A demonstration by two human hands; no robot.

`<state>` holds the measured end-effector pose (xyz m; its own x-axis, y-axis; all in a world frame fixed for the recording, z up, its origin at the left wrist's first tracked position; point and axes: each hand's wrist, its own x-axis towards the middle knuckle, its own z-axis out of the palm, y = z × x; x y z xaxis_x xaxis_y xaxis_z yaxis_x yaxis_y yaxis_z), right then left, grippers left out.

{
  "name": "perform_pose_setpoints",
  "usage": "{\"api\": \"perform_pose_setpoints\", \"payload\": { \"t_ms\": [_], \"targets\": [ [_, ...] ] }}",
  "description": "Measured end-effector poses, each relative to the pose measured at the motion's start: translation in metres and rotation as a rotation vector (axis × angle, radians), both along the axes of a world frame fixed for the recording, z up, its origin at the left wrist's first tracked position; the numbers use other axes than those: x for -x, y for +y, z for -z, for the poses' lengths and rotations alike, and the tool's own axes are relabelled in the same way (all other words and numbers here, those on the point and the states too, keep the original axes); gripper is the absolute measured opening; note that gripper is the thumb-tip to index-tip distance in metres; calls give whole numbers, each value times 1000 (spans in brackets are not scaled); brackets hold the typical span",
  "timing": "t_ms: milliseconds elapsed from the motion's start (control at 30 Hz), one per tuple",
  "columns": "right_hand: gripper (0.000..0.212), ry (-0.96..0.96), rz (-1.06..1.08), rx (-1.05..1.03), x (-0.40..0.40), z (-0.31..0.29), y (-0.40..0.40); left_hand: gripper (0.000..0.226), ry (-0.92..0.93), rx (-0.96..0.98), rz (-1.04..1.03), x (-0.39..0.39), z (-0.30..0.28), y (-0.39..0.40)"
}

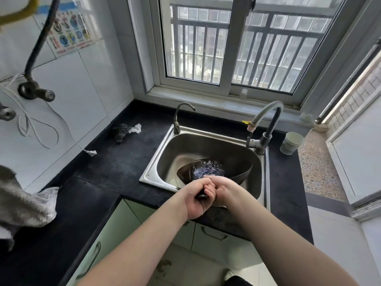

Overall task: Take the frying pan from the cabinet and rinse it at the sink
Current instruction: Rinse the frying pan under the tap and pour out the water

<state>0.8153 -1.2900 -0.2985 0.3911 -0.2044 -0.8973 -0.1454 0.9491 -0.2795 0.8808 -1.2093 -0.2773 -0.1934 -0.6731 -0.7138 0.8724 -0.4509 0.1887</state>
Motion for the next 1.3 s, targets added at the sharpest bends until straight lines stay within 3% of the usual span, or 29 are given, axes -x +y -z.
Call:
{"api": "perform_pose_setpoints", "payload": {
  "t_ms": [133, 367, 600, 733, 800, 967, 1133, 1300],
  "targets": [
    [51, -31, 2, -2, 1, 11, -9, 37, -144, -27, 15, 7, -5, -9],
    [61, -90, 55, -26, 1, 42, -12, 23, -396, -74, 83, 16, 9, -12],
    [59, -168, -38, -44, 9, 40, 7, 50, -603, -42, 162, 24, 31, 2],
    [57, -307, 121, -100, 7, 62, 17, 55, -803, -7, 230, 28, 51, 17],
    [56, -345, 116, -69, 8, 68, 23, 49, -873, 3, 271, 29, 60, 25],
    [42, -355, 151, 23, 11, 82, 34, 7, -1040, 50, 317, 34, 76, 40],
    [38, -321, 124, 99, 15, 93, 40, 9, -1122, 87, 374, 39, 93, 50],
    [33, -259, 94, 219, 20, 103, 51, 12, -1089, 126, 349, 44, 111, 62]
  ]
}}
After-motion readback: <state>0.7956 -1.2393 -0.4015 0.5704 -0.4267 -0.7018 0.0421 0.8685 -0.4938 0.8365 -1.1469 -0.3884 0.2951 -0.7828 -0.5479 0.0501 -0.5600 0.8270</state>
